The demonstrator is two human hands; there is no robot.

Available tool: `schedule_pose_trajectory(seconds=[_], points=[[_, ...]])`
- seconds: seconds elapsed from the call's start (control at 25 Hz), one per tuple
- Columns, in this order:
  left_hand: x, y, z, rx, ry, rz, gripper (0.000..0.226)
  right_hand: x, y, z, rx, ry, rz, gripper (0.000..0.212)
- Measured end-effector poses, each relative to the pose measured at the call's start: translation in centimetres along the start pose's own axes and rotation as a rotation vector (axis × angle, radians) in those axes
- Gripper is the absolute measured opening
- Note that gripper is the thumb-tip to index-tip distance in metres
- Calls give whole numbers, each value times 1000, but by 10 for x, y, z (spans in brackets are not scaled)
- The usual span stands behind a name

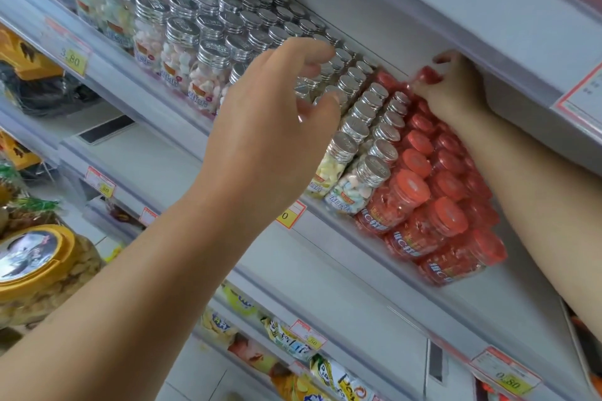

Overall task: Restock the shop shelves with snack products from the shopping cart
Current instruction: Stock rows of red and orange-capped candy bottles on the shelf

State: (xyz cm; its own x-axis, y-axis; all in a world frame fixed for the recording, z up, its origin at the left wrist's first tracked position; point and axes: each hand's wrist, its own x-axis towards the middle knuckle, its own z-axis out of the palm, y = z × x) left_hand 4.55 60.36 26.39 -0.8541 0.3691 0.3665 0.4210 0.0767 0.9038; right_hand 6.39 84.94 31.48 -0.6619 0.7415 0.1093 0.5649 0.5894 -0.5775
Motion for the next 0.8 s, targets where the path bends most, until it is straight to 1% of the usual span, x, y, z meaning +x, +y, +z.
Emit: schedule_pose_trajectory(seconds=[0.04, 0.08, 0.12, 0.2, 0.24, 0.36, 0.44, 0.48, 0.52, 0.6, 0.64, 0.68, 0.72, 0.76, 0.8], points=[[-1, -1, -2, 1, 10, 5, 34, 6, 0, 4, -33, -3, 24, 35], [-1, -3, -3, 1, 19, 6, 34, 10, 2, 6, -83, -2, 38, 36], [-2, -5, -6, 2, 29, 6, 34, 15, 5, 8, -130, -9, 41, 33], [-2, -9, -10, 3, 65, -6, 32, 23, 10, 11, -151, -41, 44, 19], [-2, -10, -12, 0, 89, -23, 32, 23, 13, 11, -154, -72, 42, 18], [-2, -11, -19, 5, 124, -52, 31, 5, 7, 4, -118, -61, 61, 36], [-7, -10, -29, 13, 126, -43, 29, -16, -2, -4, -49, -55, 82, 41], [-11, -10, -37, 15, 120, -47, 29, -29, -7, -6, -68, -55, 63, 43], [-17, -12, -47, 19, 104, -65, 29, -45, -10, -9, -127, -44, -16, 46], [-37, -23, -73, 43, 68, -137, 30, -86, -19, -9, -266, 59, -312, 48], [-52, -35, -93, 63, 56, -185, 30, -110, -27, -3, -266, 131, -471, 42], [-70, -50, -114, 82, 45, -237, 29, -138, -36, 6, -221, 166, -602, 33], [-90, -67, -138, 103, 37, -298, 28, -168, -45, 22, -171, 170, -690, 27], [-111, -89, -166, 142, 33, -365, 26, -201, -52, 42, -106, 144, -736, 24], [-130, -111, -196, 188, 31, -441, 24, -236, -61, 67, -25, 76, -725, 24]])
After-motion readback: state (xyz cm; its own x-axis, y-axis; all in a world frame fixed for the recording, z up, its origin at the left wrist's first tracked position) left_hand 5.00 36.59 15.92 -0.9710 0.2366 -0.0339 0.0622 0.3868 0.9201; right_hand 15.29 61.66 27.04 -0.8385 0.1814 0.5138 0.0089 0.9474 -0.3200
